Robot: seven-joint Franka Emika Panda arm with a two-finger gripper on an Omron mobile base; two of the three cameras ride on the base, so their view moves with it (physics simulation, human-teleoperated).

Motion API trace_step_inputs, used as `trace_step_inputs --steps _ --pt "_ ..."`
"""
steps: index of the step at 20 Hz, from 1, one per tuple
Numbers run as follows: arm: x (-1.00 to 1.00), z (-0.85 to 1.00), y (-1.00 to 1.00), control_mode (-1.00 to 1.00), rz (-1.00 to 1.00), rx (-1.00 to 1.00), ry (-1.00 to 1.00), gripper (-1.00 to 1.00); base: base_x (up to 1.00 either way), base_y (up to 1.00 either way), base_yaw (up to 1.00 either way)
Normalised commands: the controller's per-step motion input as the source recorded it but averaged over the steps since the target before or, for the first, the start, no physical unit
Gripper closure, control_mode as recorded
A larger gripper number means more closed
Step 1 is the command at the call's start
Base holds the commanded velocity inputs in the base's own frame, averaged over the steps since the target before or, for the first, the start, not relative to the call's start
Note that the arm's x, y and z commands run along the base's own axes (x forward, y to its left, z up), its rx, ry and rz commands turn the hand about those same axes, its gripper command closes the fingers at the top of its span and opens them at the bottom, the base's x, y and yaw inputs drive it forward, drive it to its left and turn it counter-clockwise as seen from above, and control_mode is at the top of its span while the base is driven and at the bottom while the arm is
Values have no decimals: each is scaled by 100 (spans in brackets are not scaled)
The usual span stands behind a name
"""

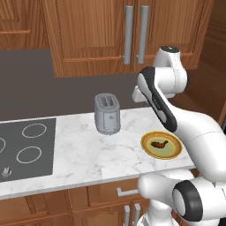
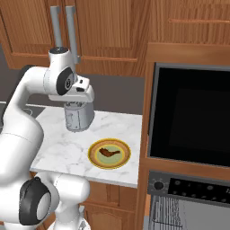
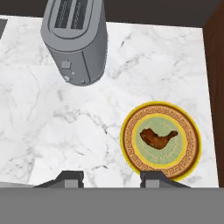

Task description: Place the chicken drumstick on the top rack of the oven.

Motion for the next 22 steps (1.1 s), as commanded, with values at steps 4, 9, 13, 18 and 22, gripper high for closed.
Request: trace_step_inputs --steps 4,9,13,18,22 --pt "-14 -4 0 -100 -3 1 0 -100 0 0 0" --pt "-5 -42 -44 -100 -42 16 11 -100 0 0 0" --pt "-5 -78 -56 -100 -51 14 11 -100 0 0 0" --pt "0 -74 -34 -100 -36 2 9 -100 0 0 0" --pt "6 -70 -56 -100 -25 0 16 -100 0 0 0"
